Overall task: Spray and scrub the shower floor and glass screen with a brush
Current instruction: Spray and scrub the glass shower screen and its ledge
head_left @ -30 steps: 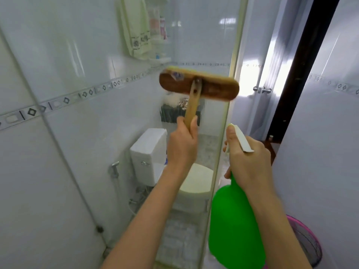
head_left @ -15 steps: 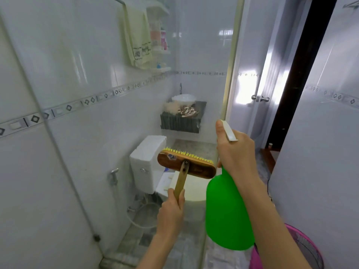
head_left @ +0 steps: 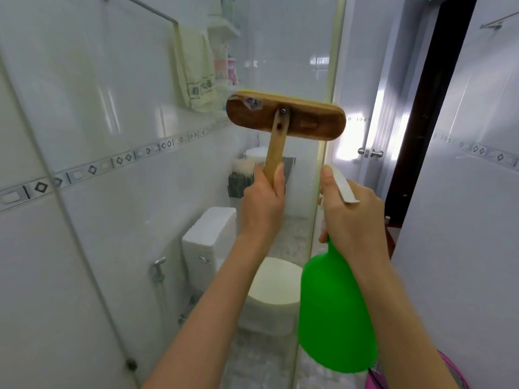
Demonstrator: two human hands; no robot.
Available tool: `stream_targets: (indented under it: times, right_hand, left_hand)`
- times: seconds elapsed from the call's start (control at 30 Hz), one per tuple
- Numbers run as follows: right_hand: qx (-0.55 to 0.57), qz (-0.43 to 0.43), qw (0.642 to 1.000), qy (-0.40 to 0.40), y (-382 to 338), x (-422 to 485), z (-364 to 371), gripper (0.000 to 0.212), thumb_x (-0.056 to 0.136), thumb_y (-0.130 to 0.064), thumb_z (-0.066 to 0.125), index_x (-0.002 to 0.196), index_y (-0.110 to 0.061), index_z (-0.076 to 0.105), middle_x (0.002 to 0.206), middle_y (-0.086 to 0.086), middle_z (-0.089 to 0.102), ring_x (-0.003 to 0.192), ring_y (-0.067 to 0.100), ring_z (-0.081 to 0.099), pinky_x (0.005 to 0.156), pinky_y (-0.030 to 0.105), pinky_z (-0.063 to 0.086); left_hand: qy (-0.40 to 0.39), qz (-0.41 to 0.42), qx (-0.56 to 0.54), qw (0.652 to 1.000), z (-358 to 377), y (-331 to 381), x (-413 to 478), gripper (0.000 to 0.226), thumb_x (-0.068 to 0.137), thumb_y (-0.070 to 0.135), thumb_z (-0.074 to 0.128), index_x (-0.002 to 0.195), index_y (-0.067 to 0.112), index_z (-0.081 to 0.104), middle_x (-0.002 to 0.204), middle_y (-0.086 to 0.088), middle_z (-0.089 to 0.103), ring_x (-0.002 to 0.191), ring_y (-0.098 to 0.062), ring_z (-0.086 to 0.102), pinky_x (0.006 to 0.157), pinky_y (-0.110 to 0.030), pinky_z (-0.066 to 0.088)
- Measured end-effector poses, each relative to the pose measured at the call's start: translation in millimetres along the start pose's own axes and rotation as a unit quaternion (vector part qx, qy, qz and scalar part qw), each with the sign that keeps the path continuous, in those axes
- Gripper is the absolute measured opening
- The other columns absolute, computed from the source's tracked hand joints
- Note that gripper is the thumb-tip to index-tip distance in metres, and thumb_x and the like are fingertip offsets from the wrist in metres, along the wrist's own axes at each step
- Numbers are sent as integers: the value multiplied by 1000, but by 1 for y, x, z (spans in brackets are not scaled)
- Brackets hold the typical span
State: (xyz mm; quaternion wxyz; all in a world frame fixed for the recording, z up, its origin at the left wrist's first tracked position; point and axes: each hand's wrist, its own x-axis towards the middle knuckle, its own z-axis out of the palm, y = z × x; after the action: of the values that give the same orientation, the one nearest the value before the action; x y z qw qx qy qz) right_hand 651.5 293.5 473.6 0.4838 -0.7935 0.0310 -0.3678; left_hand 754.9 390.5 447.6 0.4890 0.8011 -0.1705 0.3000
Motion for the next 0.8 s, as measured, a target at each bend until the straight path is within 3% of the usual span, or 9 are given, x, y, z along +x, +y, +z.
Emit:
stream_targets:
  times: [0.1, 0.23, 0.33, 0.47, 0.6, 0.67, 0.73, 0.8]
  right_hand:
    - [29, 7, 999, 12, -5, 0, -3, 43, 101, -44, 45, 67, -20, 54, 59, 0, 56, 46, 16, 58, 38, 18, 45]
    - [12, 4, 1000, 10, -7, 3, -8, 43, 100, -47, 44, 68, -22, 54, 66, 1, 61, 55, 24, 64, 43, 28, 52]
    - [32, 2, 999, 14, -15, 8, -10, 42, 102, -44, 44, 69, -19, 53, 65, 4, 58, 50, 22, 61, 37, 16, 44]
    - [37, 2, 999, 26, -16, 11, -10, 47, 101, -47, 45, 69, -15, 56, 67, 8, 62, 43, 19, 61, 35, 15, 42]
    - [38, 15, 999, -4, -3, 0, -2, 44, 101, -45, 44, 69, -17, 55, 64, 7, 60, 42, 13, 60, 35, 13, 41]
    - [23, 24, 999, -24, 4, -6, 5, 42, 101, -45, 44, 70, -19, 55, 64, 5, 60, 46, 15, 60, 36, 12, 41]
    - [6, 42, 998, -44, 7, -10, 15, 43, 100, -48, 43, 70, -19, 56, 65, 5, 60, 50, 18, 62, 36, 11, 41]
    - [2, 49, 998, -47, 6, -10, 27, 45, 101, -49, 43, 68, -20, 55, 64, 4, 59, 50, 21, 62, 39, 15, 44]
  left_hand:
    - [-13, -19, -13, 1000, 13, -34, -37, 36, 94, 54, 27, 93, 23, 46, 59, 5, 49, 44, -5, 47, 41, -15, 37]
    - [-77, -55, 70, 993, 14, -59, -98, 42, 89, 58, 20, 93, 23, 44, 58, 6, 49, 44, -6, 47, 41, -16, 34]
    - [-37, -2, 50, 998, 0, -15, -43, 43, 93, 55, 24, 94, 18, 46, 61, 4, 52, 48, -7, 50, 43, -19, 37]
    - [15, 29, 46, 998, -18, 38, 36, 39, 99, 49, 27, 102, 16, 47, 64, 7, 50, 54, -9, 51, 45, -21, 33]
    - [0, -22, 30, 999, -1, -28, -34, 45, 94, 57, 23, 98, 20, 47, 63, 6, 52, 53, -11, 52, 47, -29, 39]
    - [-65, -87, 86, 990, 5, -75, -99, 51, 90, 61, 20, 103, 20, 47, 64, 8, 51, 55, -13, 52, 52, -38, 46]
    - [-120, -113, 160, 973, 0, -102, -136, 51, 92, 58, 21, 112, 18, 45, 69, 7, 53, 63, -18, 59, 59, -37, 52]
    - [-104, -96, 167, 976, -12, -105, -122, 44, 93, 58, 22, 106, 22, 43, 71, 5, 57, 64, -20, 61, 61, -40, 54]
